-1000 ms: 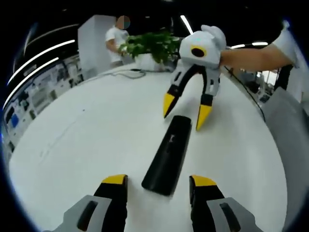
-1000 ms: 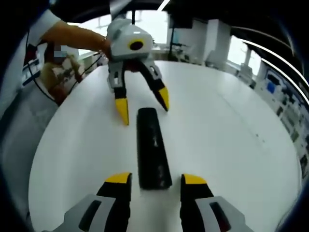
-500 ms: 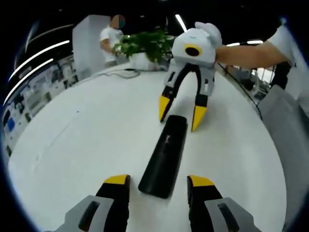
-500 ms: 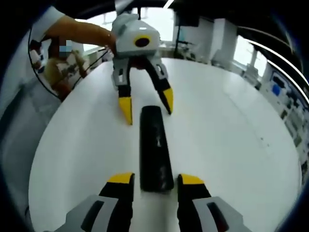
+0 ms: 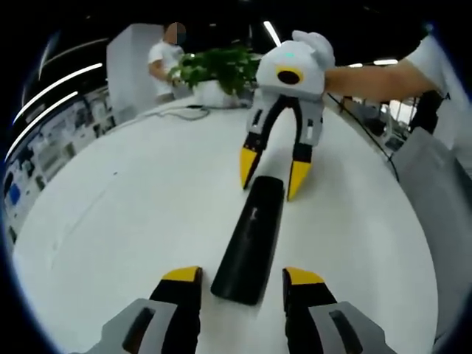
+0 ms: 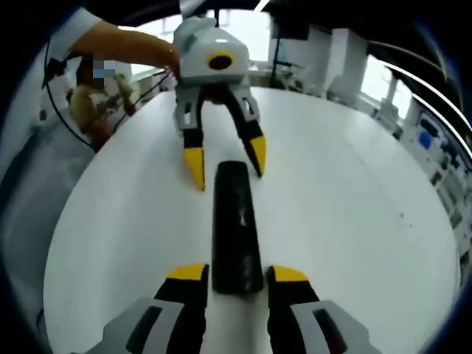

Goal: Press the specified remote control buttons in sequence, fully releasing each button before pressing the next.

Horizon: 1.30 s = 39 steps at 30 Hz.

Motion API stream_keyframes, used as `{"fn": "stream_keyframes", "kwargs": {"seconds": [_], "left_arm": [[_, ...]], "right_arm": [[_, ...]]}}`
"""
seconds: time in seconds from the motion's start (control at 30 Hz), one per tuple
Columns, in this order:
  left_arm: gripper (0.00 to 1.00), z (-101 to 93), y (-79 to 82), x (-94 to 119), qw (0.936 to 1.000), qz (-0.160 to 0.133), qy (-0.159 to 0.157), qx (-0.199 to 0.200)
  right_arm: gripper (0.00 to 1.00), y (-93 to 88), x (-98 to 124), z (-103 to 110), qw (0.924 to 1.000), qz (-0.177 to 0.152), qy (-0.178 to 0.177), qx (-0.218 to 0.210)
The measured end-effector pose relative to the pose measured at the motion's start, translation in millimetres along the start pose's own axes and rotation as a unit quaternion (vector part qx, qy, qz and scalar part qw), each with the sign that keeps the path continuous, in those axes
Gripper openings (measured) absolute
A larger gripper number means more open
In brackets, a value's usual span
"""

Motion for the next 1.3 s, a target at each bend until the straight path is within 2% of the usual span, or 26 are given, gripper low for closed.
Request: {"fn": "stream_keyframes", "kwargs": {"seconds": [0.5,0.7,1.3], "left_arm": [[0.38,-8.0,2.8,-2.1,0.9997,0.004,-0.019,-0.014],[0.27,0.6,2.2,-0.7,0.9998,0.004,-0.014,-0.016],[0.25,2.4,1.1,0.2,0.9985,0.026,-0.015,-0.045]], "right_arm": [[0.22,0.0,-2.6,1.3,0.9998,0.011,0.012,0.01],[0.21,-0.3,-2.7,1.7,0.9998,0.01,0.013,0.009],[0.2,3.2,-3.9,5.1,0.9998,0.019,0.006,0.01]]}}
Point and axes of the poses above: the point that each gripper's makers call its tool centre point, and the gripper's own axes: x roughly backward along the fingers, z roughly to its left, y roughly out of its top, the point moved 1 cm from there along x, roughly backward along the fingers, and after that the axes turned 7 degrees about -z, right-handed, at the moved point
